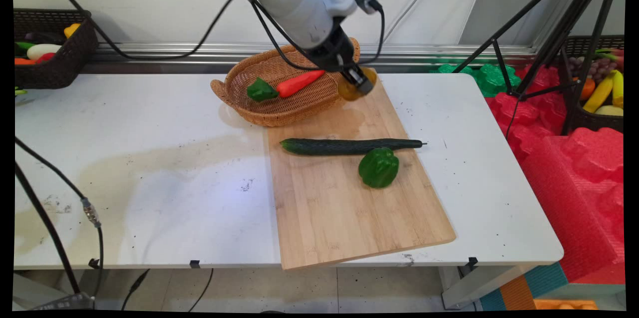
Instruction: Place the picked object on the cutting board
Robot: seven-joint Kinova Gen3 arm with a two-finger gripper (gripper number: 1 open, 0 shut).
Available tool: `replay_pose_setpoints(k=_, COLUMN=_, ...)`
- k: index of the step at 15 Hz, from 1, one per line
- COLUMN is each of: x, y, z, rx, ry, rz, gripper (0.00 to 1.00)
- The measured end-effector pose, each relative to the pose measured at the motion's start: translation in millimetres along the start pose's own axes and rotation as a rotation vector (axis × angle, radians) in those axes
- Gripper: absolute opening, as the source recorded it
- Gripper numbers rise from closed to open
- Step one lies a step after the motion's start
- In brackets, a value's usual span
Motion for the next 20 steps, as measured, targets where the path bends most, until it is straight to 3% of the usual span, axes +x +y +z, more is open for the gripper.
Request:
replay_pose_setpoints(k=9, x=-15, y=10, z=82, rx=-0.043, ry=-0.068, rz=0.013, gripper=0.00)
replay_pose_setpoints(k=16, x=-23, y=9, z=115, rx=-0.048, ry=-0.075, rz=0.025, gripper=0.00)
replay_pose_setpoints(k=17, x=-24, y=9, z=117, rx=-0.047, ry=-0.074, rz=0.026, gripper=1.00)
replay_pose_setpoints(k=20, x=-24, y=9, z=118, rx=-0.044, ry=-0.069, rz=0.030, gripper=1.00)
